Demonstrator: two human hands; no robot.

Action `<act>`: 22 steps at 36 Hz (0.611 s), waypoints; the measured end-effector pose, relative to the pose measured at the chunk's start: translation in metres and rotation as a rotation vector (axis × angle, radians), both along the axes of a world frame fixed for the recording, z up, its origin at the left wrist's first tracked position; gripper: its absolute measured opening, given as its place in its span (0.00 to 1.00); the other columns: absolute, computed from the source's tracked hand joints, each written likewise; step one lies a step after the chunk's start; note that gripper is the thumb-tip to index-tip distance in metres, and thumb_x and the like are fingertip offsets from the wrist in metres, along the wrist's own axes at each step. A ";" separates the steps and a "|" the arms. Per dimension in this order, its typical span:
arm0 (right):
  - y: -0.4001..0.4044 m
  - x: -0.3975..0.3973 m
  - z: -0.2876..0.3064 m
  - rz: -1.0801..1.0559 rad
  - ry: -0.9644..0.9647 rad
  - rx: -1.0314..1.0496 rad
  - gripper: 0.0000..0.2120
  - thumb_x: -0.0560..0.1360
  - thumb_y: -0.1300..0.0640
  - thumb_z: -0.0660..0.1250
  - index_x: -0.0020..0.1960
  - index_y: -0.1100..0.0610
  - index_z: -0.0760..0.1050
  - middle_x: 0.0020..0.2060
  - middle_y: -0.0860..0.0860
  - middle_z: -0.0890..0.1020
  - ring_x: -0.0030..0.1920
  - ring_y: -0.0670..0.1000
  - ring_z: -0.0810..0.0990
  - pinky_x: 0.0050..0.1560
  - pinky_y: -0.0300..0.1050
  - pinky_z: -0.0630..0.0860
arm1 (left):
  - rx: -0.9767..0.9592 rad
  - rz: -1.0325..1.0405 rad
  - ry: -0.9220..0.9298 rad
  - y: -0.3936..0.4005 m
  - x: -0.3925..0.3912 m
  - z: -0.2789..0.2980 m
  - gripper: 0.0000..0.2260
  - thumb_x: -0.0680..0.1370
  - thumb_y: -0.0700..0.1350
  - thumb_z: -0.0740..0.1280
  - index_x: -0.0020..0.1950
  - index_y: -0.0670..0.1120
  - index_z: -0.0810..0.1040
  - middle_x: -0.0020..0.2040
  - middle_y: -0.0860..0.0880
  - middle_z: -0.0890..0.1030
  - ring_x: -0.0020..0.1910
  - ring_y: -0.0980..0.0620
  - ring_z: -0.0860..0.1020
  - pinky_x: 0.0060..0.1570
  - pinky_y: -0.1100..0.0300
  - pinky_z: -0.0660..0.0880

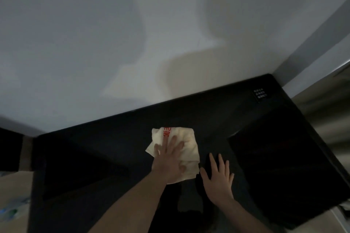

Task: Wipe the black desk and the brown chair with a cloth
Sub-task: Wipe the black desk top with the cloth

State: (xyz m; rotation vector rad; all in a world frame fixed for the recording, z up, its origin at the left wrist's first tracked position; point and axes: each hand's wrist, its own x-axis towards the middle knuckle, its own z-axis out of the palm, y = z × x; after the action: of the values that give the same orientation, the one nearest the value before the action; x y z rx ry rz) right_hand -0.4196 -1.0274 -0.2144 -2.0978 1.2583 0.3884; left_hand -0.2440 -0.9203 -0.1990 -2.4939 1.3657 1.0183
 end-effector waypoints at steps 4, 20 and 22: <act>0.028 0.005 0.011 0.074 -0.010 -0.015 0.33 0.82 0.37 0.53 0.83 0.41 0.44 0.82 0.46 0.39 0.81 0.54 0.34 0.79 0.63 0.39 | 0.035 0.001 -0.023 0.047 0.016 0.002 0.35 0.78 0.68 0.38 0.76 0.52 0.25 0.74 0.48 0.22 0.70 0.43 0.22 0.75 0.33 0.38; 0.232 0.039 0.027 0.265 0.052 0.051 0.38 0.81 0.38 0.57 0.82 0.42 0.38 0.81 0.47 0.34 0.80 0.57 0.32 0.79 0.64 0.40 | 0.202 0.394 -0.025 0.295 0.119 0.010 0.33 0.84 0.62 0.46 0.80 0.52 0.30 0.80 0.49 0.28 0.79 0.40 0.30 0.78 0.38 0.44; 0.253 0.040 0.027 0.287 0.091 0.073 0.39 0.81 0.39 0.58 0.82 0.42 0.38 0.80 0.46 0.33 0.80 0.57 0.31 0.79 0.65 0.40 | 0.203 0.432 -0.030 0.319 0.131 0.009 0.33 0.84 0.63 0.46 0.81 0.53 0.31 0.80 0.50 0.28 0.78 0.40 0.29 0.78 0.38 0.43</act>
State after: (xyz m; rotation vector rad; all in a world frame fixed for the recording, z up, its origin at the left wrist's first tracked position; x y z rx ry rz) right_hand -0.3795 -0.7742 -0.1877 -2.2232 0.9770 0.6523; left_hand -0.1134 -0.6018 -0.1897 -2.6858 0.6819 1.1185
